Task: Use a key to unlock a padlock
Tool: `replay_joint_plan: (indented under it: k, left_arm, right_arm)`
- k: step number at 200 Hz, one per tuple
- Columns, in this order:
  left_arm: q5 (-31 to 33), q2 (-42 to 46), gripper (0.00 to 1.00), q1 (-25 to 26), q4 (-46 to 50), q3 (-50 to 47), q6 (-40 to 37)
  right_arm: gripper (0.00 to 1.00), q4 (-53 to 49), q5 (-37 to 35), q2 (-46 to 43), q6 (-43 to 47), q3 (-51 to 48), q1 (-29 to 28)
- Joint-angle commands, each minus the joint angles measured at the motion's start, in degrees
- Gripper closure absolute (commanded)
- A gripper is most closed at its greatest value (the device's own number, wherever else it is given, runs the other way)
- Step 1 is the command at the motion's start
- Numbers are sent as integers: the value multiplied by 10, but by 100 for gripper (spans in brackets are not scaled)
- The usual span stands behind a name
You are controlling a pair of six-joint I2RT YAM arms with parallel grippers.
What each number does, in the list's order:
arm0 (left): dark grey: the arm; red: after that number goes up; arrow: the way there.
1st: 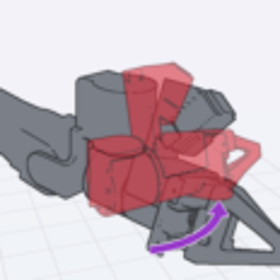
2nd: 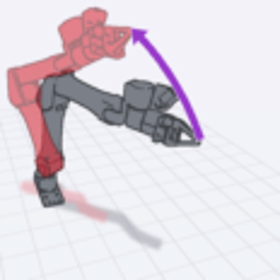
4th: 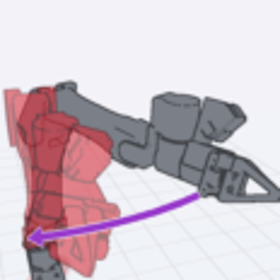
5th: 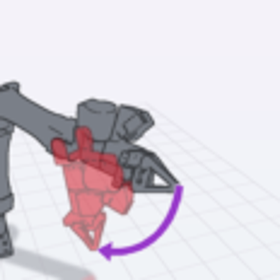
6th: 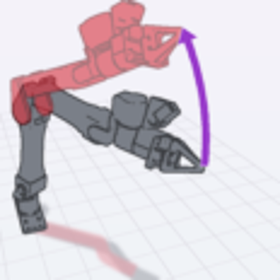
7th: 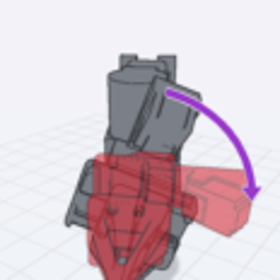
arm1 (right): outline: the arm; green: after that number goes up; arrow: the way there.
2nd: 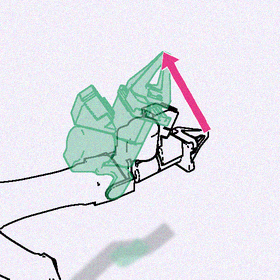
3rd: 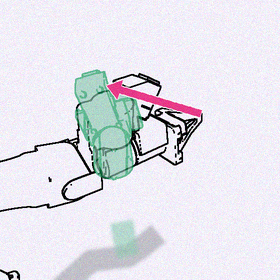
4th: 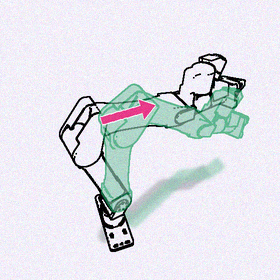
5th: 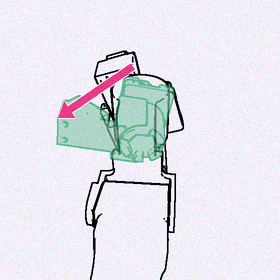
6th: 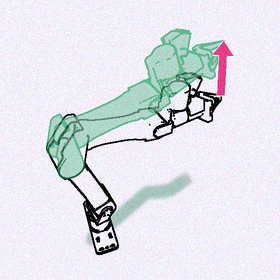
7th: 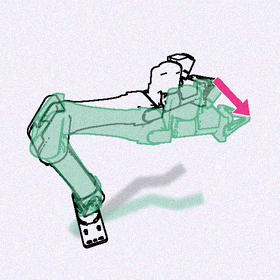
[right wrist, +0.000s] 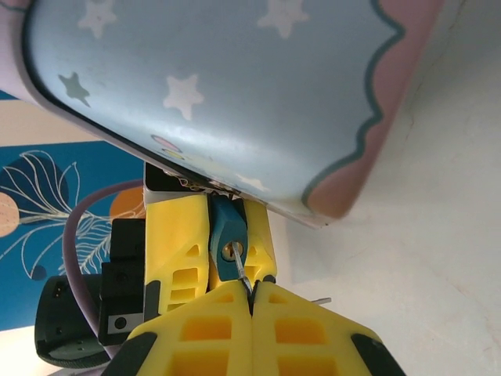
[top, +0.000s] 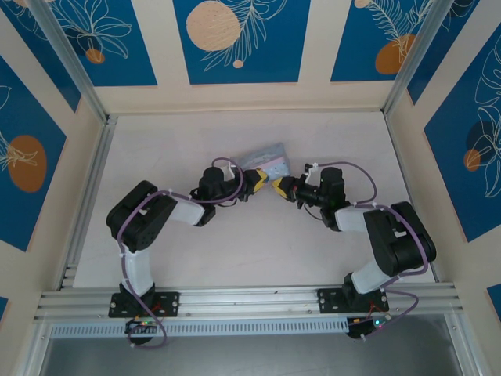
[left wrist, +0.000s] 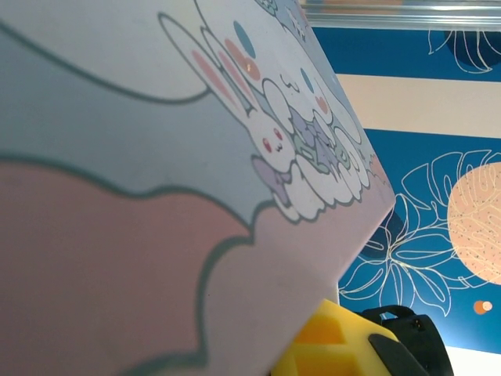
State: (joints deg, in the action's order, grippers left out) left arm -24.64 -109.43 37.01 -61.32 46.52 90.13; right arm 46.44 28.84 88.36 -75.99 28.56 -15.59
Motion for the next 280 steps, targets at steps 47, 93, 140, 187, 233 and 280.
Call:
replay_joint_plan:
  k: [47, 93, 140, 187, 233, 280]
  left_arm:
    - [-81, 32, 100, 16, -65, 7, -7]
    - [-76, 31, 100, 16, -61, 9, -5]
    - [-70, 37, 100, 16, -55, 11, -4]
    - [-76, 41, 100, 21, -38, 16, -14]
    - [-64, 37, 100, 28, 0, 7, -34]
    - [-1, 48, 100, 23, 88, -9, -83]
  right_arm:
    - [100, 22, 17, 35, 8, 23, 16]
    - [100, 76, 20, 40, -64, 5, -7]
    - [100, 78, 1, 38, -99, -4, -27]
    - [100, 56, -15, 49, -94, 20, -36]
    - [100, 37, -23, 75, -88, 51, -45]
    - [48, -17, -15, 32, -52, 20, -16]
